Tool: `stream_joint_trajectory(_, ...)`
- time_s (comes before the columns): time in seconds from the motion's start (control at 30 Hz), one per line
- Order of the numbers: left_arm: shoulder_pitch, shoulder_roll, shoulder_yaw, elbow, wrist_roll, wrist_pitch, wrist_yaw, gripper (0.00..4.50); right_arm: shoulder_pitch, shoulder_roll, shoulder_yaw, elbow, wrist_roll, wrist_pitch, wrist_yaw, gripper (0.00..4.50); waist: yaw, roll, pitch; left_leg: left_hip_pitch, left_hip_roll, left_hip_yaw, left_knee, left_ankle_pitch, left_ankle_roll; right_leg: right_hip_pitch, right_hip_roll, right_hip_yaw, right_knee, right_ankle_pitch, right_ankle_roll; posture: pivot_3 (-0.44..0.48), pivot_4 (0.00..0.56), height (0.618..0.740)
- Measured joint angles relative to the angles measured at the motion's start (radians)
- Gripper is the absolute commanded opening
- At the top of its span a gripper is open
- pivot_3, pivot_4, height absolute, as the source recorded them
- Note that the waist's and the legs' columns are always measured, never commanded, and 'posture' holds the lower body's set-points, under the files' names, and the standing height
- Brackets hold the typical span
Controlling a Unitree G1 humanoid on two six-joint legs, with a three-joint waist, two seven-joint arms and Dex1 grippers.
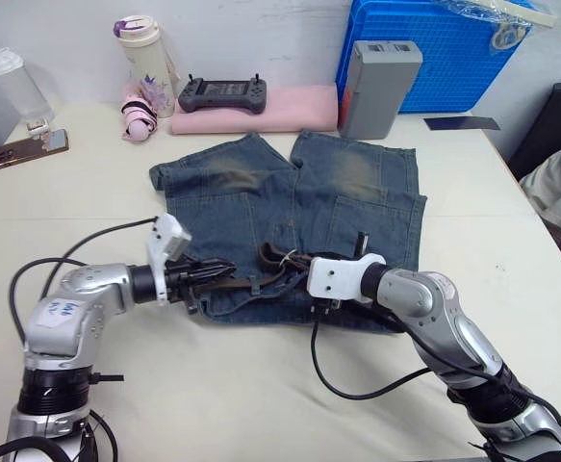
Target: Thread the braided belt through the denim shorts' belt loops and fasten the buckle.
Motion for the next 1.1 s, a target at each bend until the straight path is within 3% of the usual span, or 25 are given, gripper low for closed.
stream_joint_trajectory(0.23,0.054,0.064,-0.165,0.01,0.142,-0.241,0.016,0.04,0.178,-0.066,-0.129,-0.115,0.082,-0.006,0.01,0.0,0.008,0.002,-0.001,0.002,0.0,0.0,-0.002,-0.001,0.001,0.002,0.0,0.0,-0.003,0.0,0.0,0.0,0.15,0.728)
stream_joint_trajectory(0.43,0.101,0.112,-0.203,0.016,0.211,-0.407,0.047,0.04,0.436,-0.284,-0.45,-0.049,0.141,-0.104,-0.002,0.0,0.005,0.013,-0.008,0.019,0.001,0.002,-0.006,-0.011,0.006,0.021,-0.001,0.001,-0.013,0.001,0.002,0.0,0.15,0.728)
stream_joint_trajectory(0.6,0.106,0.112,-0.221,0.028,0.225,-0.452,0.07,0.04,0.43,-0.3,-0.471,-0.012,0.15,-0.131,-0.045,0.0,0.009,0.024,-0.014,0.021,0.002,0.002,-0.007,-0.011,0.006,0.022,-0.001,0.001,-0.014,0.001,0.002,0.0,0.15,0.728)
stream_joint_trajectory(0.77,0.108,0.112,-0.222,0.029,0.225,-0.459,0.076,0.04,0.401,-0.263,-0.436,-0.025,0.149,-0.099,-0.072,0.0,0.01,0.024,-0.014,0.021,0.002,0.002,-0.007,-0.01,0.005,0.022,-0.001,0.001,-0.015,0.001,0.002,0.0,0.15,0.728)
stream_joint_trajectory(0.9,0.115,0.124,-0.216,0.029,0.225,-0.464,0.081,0.0,0.416,-0.247,-0.438,-0.028,0.144,-0.054,-0.087,1.63,0.006,0.024,-0.014,0.021,0.002,0.002,-0.007,-0.01,0.005,0.022,-0.001,0.001,-0.015,0.001,0.003,0.0,0.15,0.728)
stream_joint_trajectory(1.07,0.128,0.142,-0.204,0.031,0.225,-0.474,0.081,0.0,0.462,-0.242,-0.481,-0.083,0.181,0.048,-0.05,4.14,-0.001,0.026,-0.015,0.022,0.002,0.004,-0.015,-0.009,0.006,0.019,-0.001,0.003,-0.014,0.001,0.002,0.0,0.15,0.728)
stream_joint_trajectory(1.1,0.129,0.145,-0.203,0.031,0.225,-0.474,0.082,0.0,0.462,-0.243,-0.495,-0.1,0.194,0.062,-0.039,4.42,-0.001,0.026,-0.015,0.022,0.002,0.004,-0.017,-0.008,0.006,0.018,0.0,0.003,-0.014,0.001,0.002,0.0,0.15,0.728)
